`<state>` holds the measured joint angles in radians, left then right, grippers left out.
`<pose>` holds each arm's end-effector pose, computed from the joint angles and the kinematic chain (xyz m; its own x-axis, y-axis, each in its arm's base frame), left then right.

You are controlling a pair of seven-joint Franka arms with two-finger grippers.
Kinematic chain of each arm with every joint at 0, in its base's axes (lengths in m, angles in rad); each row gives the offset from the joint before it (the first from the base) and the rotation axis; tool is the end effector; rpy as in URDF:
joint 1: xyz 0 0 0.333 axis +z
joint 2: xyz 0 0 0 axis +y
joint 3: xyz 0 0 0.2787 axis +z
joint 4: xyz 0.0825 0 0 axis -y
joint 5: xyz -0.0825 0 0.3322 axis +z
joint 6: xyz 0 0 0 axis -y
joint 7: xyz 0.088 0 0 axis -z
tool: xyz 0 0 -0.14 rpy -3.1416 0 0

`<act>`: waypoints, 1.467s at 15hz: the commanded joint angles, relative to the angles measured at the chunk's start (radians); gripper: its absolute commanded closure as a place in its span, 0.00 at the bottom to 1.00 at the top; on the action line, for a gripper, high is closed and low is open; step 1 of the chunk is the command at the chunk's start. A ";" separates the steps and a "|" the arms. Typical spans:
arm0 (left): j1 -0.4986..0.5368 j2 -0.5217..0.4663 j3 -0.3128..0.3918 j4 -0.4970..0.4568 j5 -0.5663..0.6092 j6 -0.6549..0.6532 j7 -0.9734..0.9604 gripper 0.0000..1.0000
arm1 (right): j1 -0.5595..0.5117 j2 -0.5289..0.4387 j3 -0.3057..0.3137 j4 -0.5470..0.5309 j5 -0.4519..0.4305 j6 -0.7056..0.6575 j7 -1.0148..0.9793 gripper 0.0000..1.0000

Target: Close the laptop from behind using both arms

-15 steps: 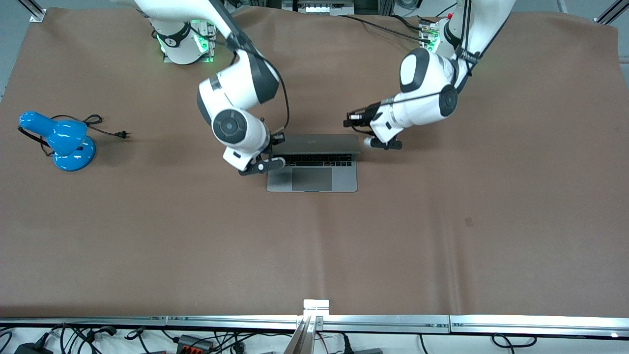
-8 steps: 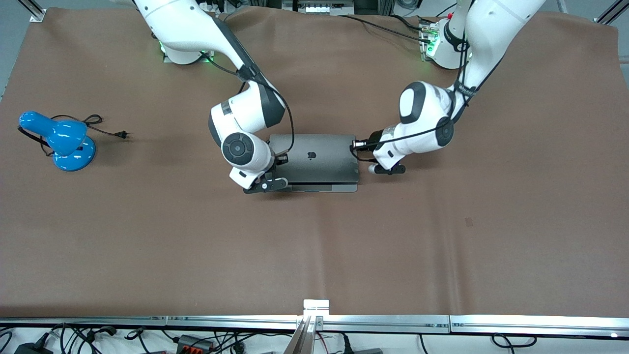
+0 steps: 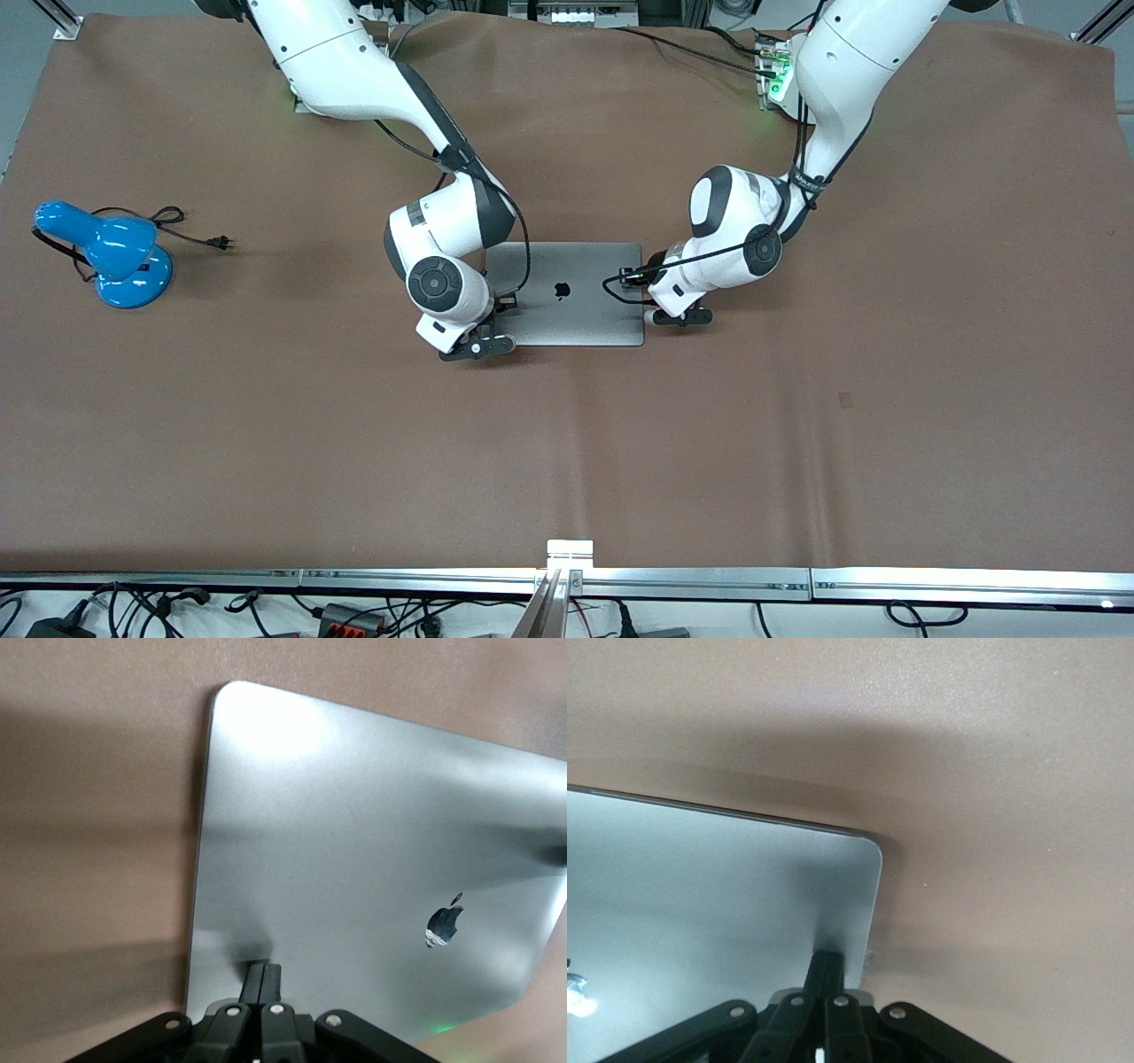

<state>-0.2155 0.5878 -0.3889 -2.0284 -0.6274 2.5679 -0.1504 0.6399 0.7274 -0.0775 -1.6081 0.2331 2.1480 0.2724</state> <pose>0.4495 -0.3187 0.1529 0.9600 0.0795 -0.2686 0.1957 -0.8764 0.4401 0.5020 0.3390 0.1636 0.9635 0.1615 -0.2133 0.1518 -0.9865 -0.0615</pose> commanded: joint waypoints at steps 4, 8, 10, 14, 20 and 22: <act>-0.012 -0.093 0.097 0.016 0.034 -0.150 -0.067 1.00 | -0.002 0.020 -0.008 0.048 -0.029 -0.005 0.010 1.00; 0.004 -0.219 0.198 0.101 0.205 -0.455 -0.077 1.00 | 0.004 -0.067 -0.061 0.091 -0.041 -0.075 0.005 1.00; 0.027 -0.220 0.249 0.265 0.327 -0.726 -0.077 1.00 | 0.000 -0.130 -0.088 0.092 -0.049 -0.112 -0.001 1.00; 0.042 -0.275 0.366 0.438 0.504 -1.044 -0.051 0.95 | -0.002 -0.253 -0.183 0.100 -0.066 -0.235 -0.015 1.00; 0.181 -0.479 0.440 0.436 0.658 -1.092 0.173 0.52 | 0.001 -0.327 -0.335 0.203 -0.058 -0.451 -0.016 0.00; 0.223 -0.534 0.444 0.425 0.678 -1.092 0.184 0.00 | -0.005 -0.325 -0.347 0.267 -0.061 -0.519 -0.015 0.00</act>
<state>-0.0231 0.1238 0.0558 -1.5793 0.0136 1.4848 0.0111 0.6336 0.3861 -0.4092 -1.4200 0.1784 1.6991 0.2616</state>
